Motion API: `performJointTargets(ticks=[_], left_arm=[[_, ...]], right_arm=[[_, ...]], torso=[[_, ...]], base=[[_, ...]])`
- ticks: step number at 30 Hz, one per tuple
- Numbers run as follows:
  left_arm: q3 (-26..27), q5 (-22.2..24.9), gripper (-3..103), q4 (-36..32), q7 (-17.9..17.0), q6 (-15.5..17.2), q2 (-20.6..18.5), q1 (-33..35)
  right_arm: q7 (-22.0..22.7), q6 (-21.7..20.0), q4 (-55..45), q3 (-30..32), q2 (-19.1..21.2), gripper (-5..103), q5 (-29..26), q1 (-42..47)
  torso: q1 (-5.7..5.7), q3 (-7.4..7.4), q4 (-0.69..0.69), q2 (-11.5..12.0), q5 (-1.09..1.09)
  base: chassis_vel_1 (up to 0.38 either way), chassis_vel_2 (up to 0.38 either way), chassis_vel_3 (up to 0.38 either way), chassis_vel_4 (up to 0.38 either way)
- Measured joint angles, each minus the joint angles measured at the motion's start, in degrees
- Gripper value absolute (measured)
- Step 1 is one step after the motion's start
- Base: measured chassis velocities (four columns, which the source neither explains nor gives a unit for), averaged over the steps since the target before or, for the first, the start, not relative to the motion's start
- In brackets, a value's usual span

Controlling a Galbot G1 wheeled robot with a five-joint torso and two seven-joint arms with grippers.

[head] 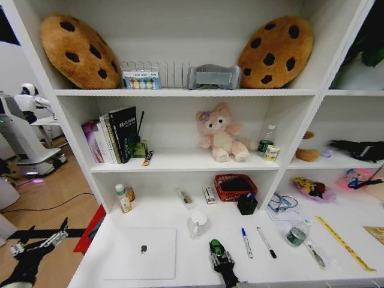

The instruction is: Organize the objects on the table.

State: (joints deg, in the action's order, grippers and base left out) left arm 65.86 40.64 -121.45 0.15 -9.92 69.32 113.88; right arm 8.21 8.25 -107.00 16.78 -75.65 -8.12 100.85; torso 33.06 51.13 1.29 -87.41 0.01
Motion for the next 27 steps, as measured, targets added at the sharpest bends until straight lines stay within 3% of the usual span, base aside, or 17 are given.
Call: performJointTargets(ticks=[11,15,18,22,25,27], left_arm=[[-0.6,-0.8,100,-0.5,0.0,0.0,0.4,-0.1],[-0.9,-1.4,100,-0.6,0.0,0.0,0.4,-0.1],[-1.1,-1.8,100,-0.6,0.0,0.0,0.4,0.0],[-1.1,-1.8,100,-0.6,0.0,0.0,0.4,0.1],[-1.1,-2.1,100,-0.8,0.1,-0.1,0.5,0.3],[-1.1,-2.2,100,-0.8,0.1,-0.1,0.6,0.3]], right_arm=[[0.7,-0.3,-12.0,5.7,2.2,36,-3.3,5.7],[1.2,-1.8,-20.7,8.4,5.2,36,-7.4,8.1],[2.1,-5.5,-27.6,10.8,9.5,36,-13.3,7.4],[2.2,-6.8,-29.2,11.5,11.2,36,-14.9,6.5],[2.6,-10.7,-32.2,13.2,17.1,36,-20.6,2.1],[2.7,-11.1,-32.3,13.4,18.1,36,-21.4,1.0]], torso=[[0.0,0.0,0.01,0.0,-0.01],[0.0,0.0,0.02,0.0,-0.02],[0.0,0.0,0.02,0.0,-0.01],[0.0,0.0,0.02,0.0,-0.01],[0.0,0.0,0.01,0.0,-0.01],[0.0,0.0,0.01,0.0,-0.01]], base=[[0.0,0.0,0.0,0.0],[0.0,0.0,0.0,0.0],[0.0,0.0,0.0,0.0],[0.0,0.0,0.0,0.0],[0.0,0.0,0.0,0.0],[0.0,0.0,0.0,0.0]])
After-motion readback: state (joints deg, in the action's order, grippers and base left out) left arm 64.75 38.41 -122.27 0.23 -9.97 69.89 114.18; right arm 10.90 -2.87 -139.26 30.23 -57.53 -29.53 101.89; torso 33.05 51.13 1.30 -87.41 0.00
